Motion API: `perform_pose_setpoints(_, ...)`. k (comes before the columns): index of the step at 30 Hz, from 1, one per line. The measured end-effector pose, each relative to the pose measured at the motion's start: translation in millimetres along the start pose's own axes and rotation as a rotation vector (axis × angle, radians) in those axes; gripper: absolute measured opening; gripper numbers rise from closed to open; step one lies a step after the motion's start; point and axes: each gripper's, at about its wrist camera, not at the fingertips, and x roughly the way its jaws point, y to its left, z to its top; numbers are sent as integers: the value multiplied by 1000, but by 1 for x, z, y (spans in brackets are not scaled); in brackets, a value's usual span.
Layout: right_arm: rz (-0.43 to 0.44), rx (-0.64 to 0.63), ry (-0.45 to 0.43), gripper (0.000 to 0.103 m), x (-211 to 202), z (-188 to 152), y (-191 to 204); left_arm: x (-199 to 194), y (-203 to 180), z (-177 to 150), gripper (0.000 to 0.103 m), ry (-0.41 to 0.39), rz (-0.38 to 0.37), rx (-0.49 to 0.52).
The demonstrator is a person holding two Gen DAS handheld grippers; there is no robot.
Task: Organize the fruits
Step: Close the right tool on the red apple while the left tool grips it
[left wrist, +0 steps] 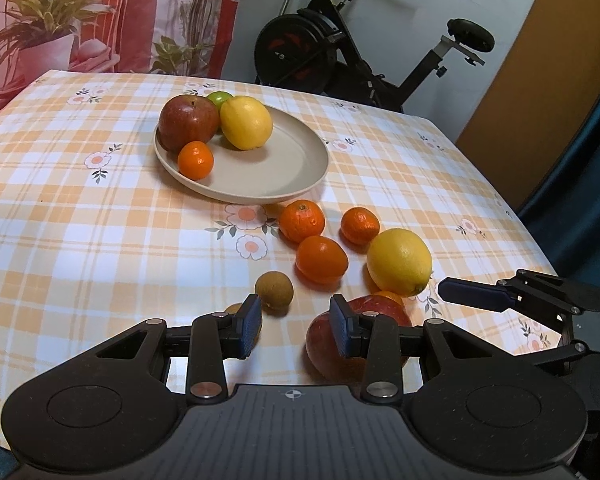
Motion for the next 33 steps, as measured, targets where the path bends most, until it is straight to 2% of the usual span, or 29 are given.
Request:
perform_pose_setpoints(12,63,37,88,55,4,-3,3,-3,1,-4,40,11,-49,-6)
perform_pose_setpoints(33,162,76,162,55,23,-4,3,-2,2,-6,41,30,-116,-14)
